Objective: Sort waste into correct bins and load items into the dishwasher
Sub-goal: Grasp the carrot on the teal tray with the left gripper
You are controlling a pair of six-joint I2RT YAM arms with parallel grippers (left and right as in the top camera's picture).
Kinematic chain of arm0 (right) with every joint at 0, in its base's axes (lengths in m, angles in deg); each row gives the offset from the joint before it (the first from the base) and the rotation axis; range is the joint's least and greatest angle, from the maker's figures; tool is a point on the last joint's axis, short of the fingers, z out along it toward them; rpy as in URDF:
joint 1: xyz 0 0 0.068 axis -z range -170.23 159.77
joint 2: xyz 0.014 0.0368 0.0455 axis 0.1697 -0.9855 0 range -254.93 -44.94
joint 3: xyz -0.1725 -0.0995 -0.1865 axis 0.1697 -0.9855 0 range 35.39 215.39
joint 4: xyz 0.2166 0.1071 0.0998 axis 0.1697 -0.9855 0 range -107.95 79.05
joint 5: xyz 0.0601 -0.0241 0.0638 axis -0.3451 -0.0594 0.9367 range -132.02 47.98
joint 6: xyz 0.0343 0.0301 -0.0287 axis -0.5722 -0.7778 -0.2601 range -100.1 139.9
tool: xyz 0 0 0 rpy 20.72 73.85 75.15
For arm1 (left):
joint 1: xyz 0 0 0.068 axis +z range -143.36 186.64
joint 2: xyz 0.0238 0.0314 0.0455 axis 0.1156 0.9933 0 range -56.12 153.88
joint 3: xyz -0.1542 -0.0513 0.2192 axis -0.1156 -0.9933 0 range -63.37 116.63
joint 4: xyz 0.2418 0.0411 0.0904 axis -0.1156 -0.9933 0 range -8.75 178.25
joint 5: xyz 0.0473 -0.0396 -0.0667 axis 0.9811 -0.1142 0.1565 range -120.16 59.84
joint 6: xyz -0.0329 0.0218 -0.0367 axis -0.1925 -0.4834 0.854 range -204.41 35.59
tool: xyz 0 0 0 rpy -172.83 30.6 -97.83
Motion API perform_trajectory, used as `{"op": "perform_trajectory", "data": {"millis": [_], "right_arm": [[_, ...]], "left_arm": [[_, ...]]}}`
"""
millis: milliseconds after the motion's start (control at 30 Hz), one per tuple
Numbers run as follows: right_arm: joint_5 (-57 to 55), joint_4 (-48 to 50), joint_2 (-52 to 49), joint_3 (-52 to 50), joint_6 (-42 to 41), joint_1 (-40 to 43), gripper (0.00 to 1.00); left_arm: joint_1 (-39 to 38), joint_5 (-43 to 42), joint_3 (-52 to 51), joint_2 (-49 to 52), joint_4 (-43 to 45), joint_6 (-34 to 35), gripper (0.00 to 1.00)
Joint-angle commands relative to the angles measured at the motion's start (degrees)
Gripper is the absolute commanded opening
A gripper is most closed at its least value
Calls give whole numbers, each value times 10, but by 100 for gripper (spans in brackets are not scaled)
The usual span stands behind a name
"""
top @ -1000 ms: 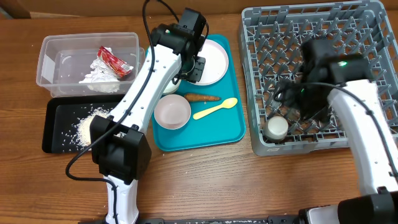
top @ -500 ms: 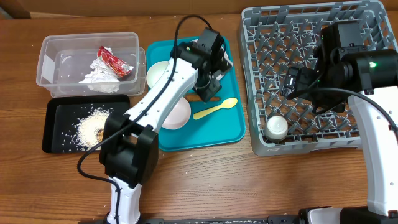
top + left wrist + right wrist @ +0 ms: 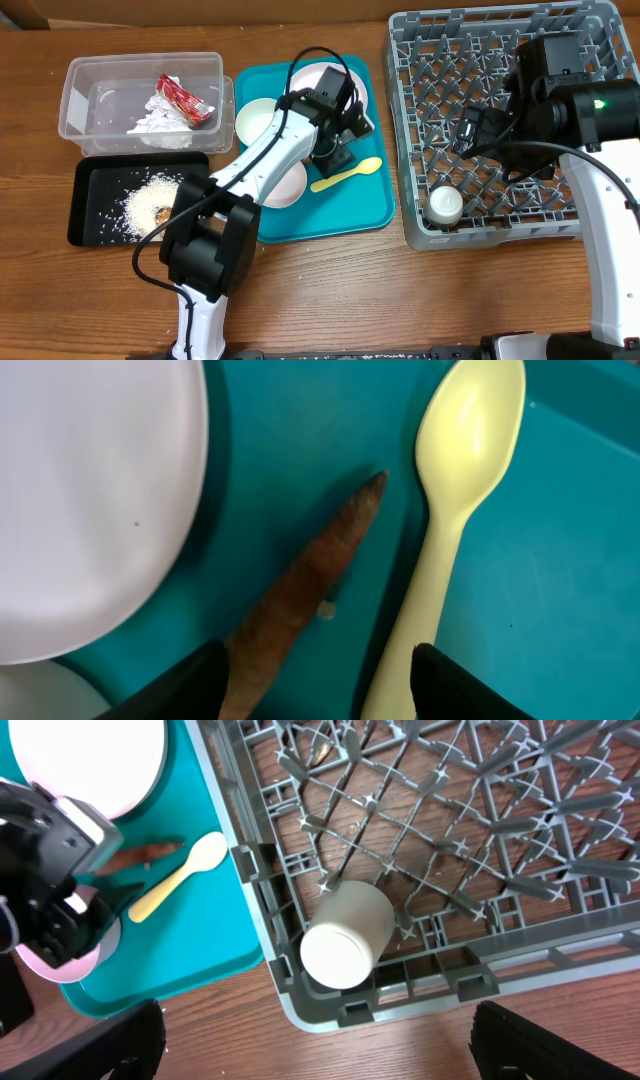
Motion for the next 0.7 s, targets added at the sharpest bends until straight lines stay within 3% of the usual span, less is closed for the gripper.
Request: {"op": "perform_trajectory", "data": {"millis": [0, 667], "right_arm": [[-4, 3, 3, -3, 6, 2, 100], [-4, 5, 3, -3, 6, 2, 100]], "left_arm": [[3, 3, -20, 1, 14, -11, 60], [4, 15, -70, 1, 108, -10, 56]]}}
